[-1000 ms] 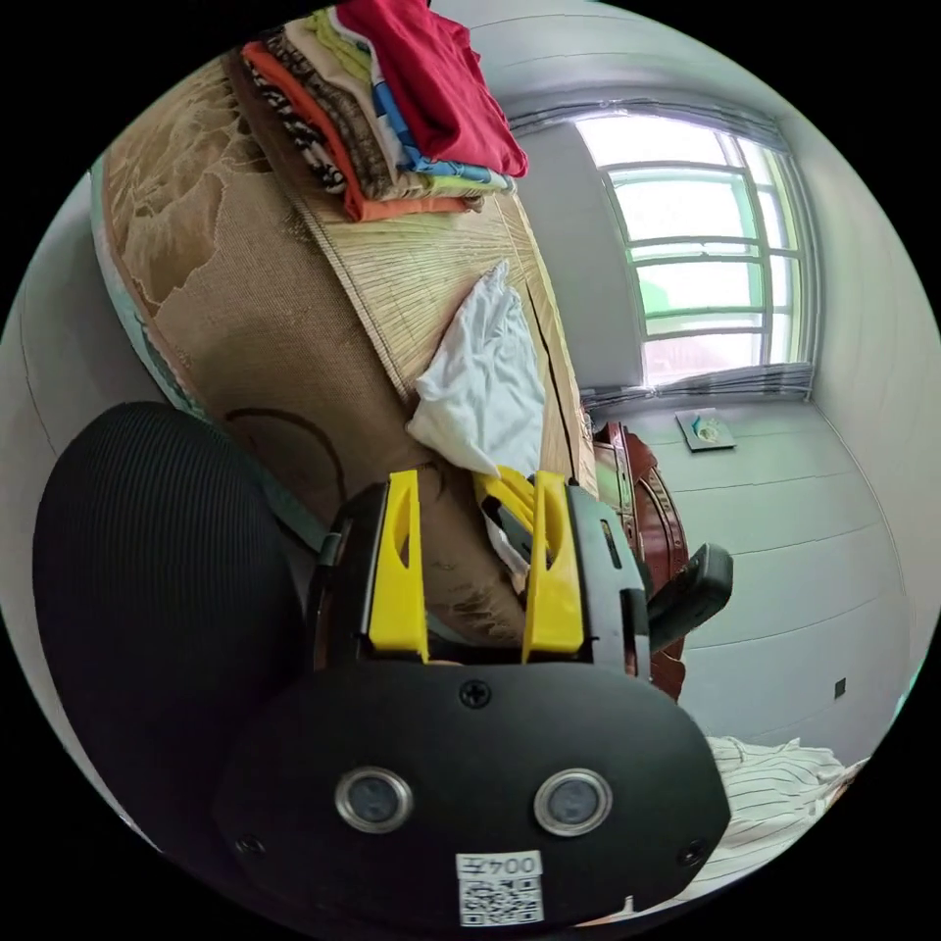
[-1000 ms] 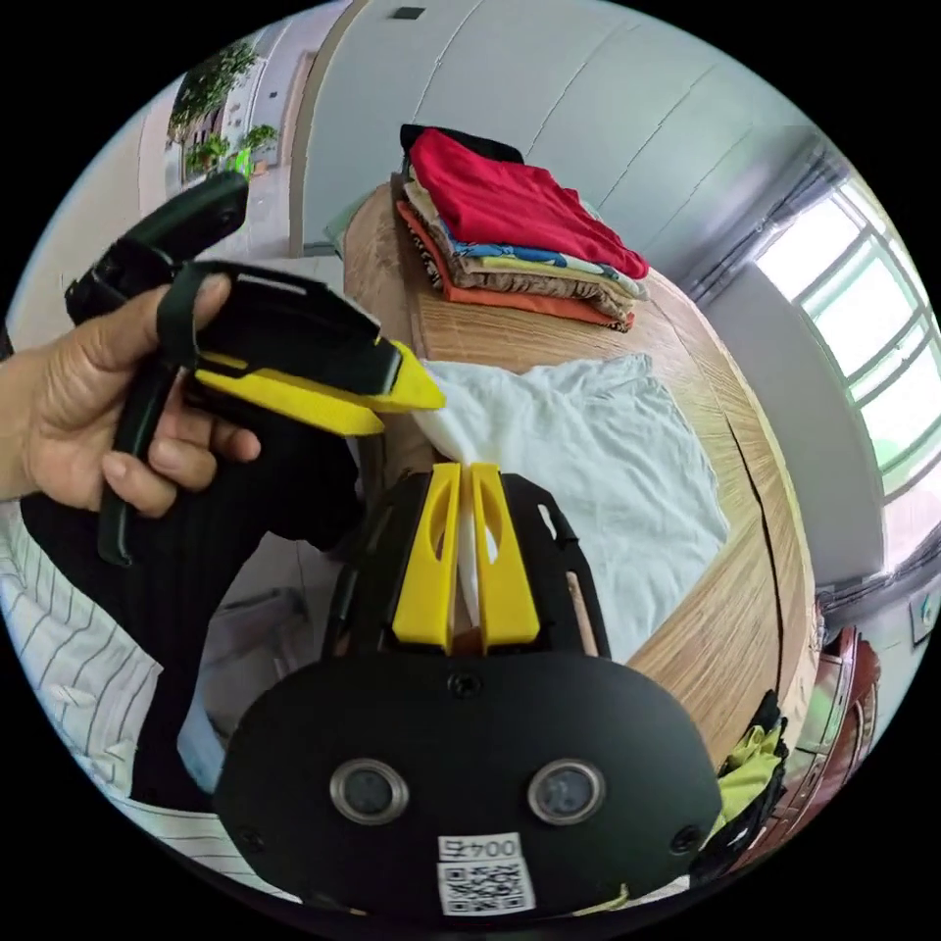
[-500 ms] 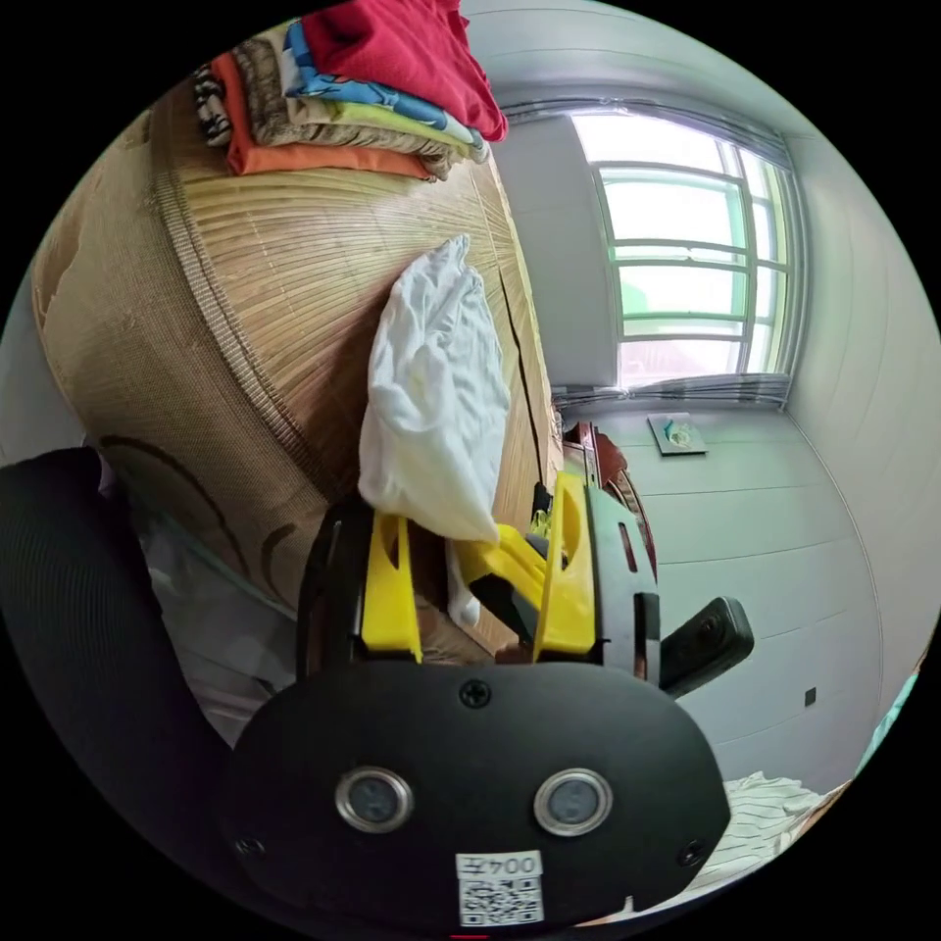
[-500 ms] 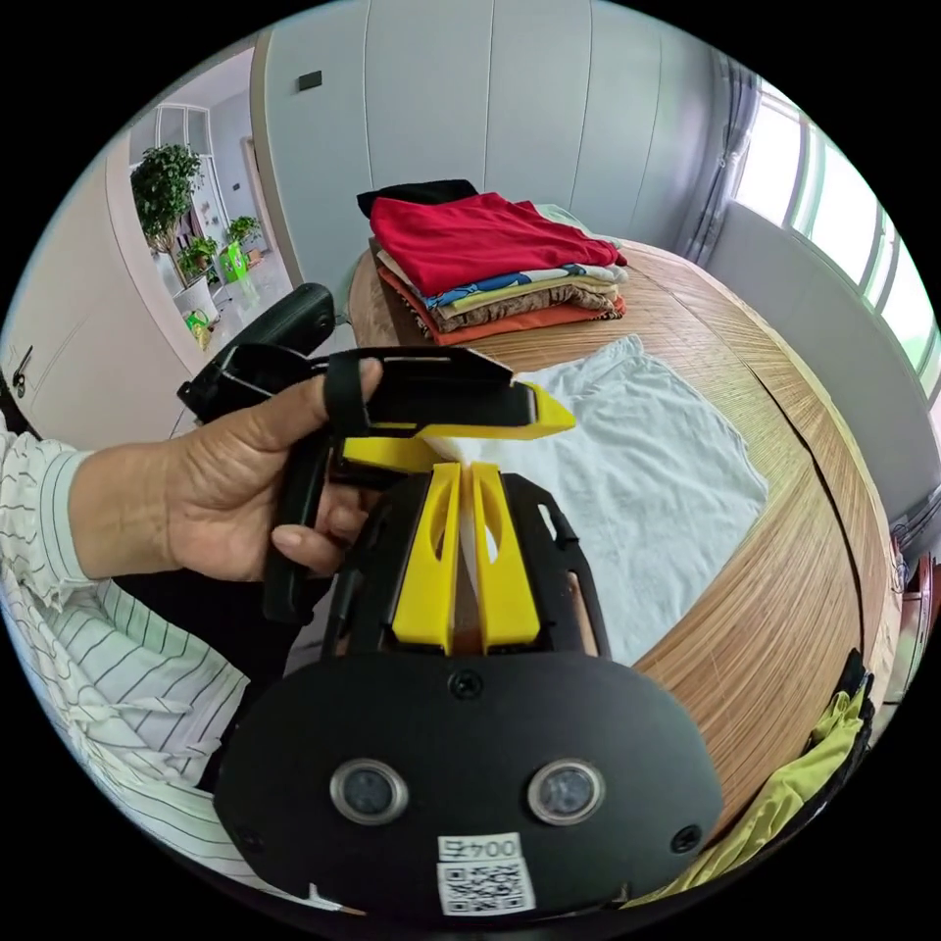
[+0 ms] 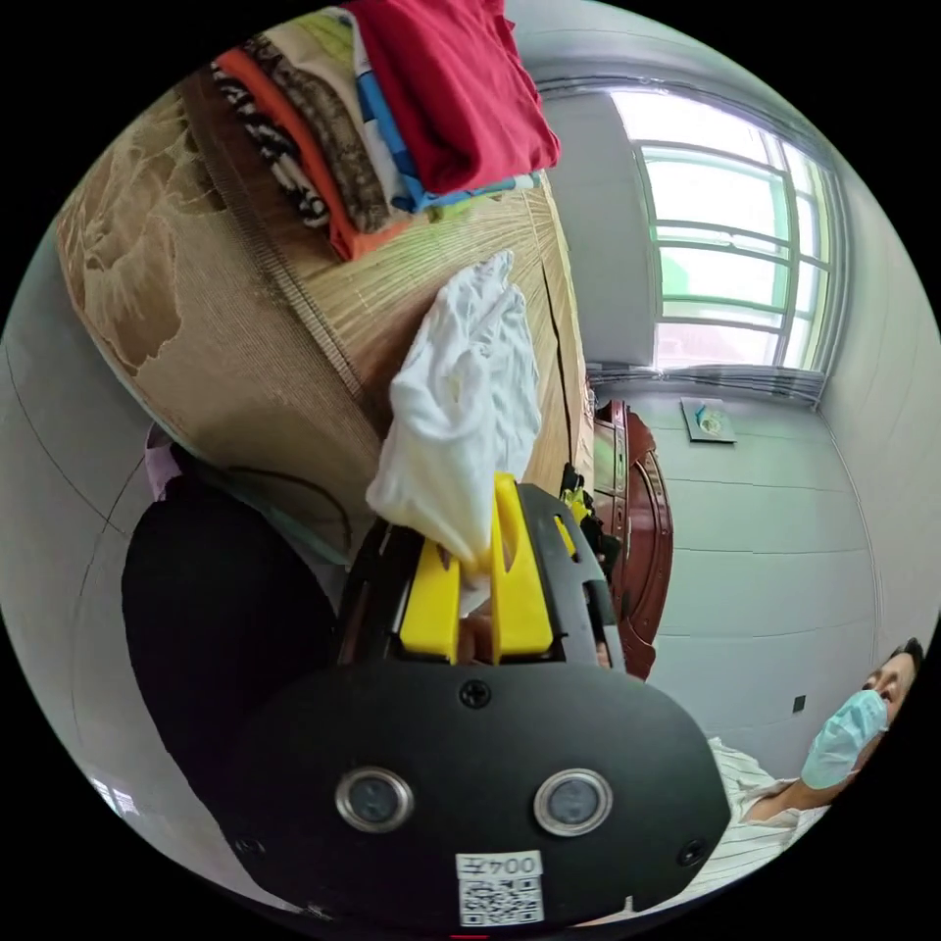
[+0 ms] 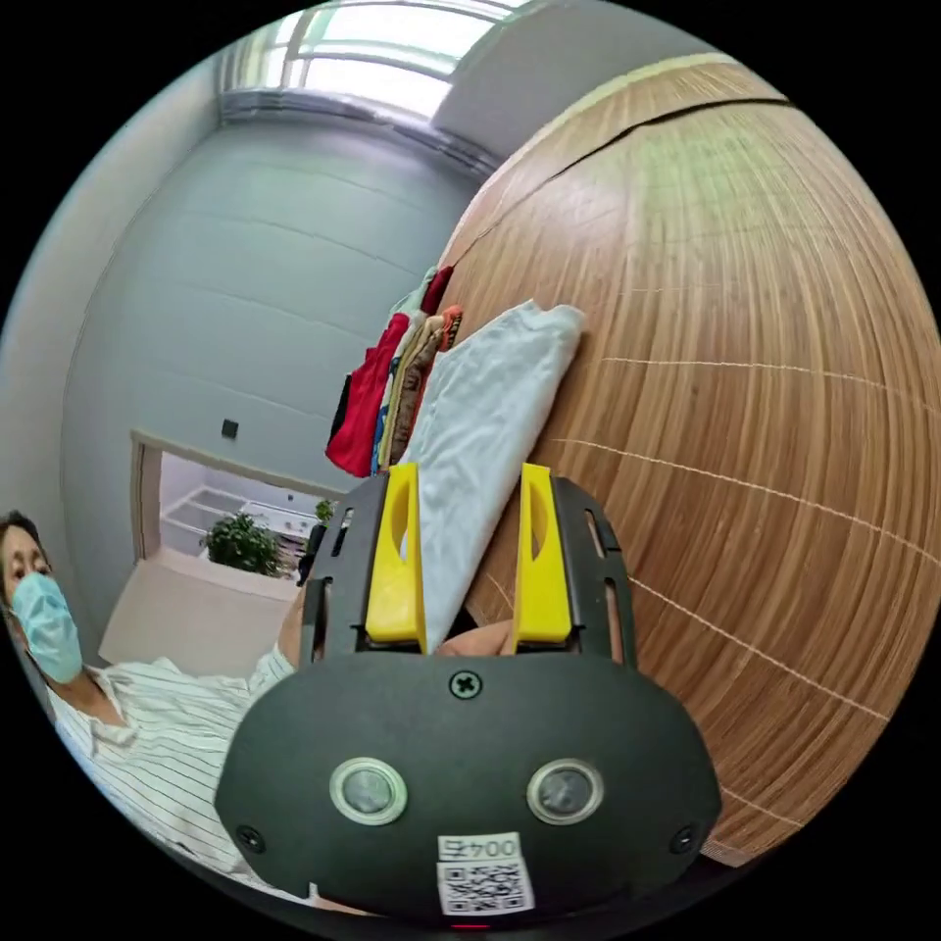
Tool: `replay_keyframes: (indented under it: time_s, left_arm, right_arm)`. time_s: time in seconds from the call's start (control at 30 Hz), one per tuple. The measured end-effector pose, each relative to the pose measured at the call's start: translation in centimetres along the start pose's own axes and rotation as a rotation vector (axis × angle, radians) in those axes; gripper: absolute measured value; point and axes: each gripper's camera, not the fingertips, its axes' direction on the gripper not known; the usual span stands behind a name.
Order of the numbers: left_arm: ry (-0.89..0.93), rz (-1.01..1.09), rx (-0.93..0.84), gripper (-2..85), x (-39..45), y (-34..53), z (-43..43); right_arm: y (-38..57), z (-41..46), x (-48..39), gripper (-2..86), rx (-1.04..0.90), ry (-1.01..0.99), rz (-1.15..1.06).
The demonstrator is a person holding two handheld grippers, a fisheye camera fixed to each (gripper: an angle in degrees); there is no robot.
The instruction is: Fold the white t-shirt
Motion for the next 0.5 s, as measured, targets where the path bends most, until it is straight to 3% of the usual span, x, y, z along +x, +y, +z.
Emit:
replay_keyframes:
  time_s: [0.1,0.3,0.5]
  left_arm:
    - [0.004,-0.005,0.001,6.5,-0.8,-0.8,-0.8]
    - [-0.003,-0.008,-0.005,6.4,-1.8,-1.7,-1.0]
    - [0.017,-0.021,-0.010,6.5,-2.9,-2.4,-1.3]
  right_arm:
    - [-1.8,0.3,3.5,16.7,-0.013,-0.169,0.156]
    - [-4.1,1.7,6.1,16.7,-0.001,-0.184,0.280]
    - [-8.0,3.0,6.5,16.4,-0.005,-0.168,0.270]
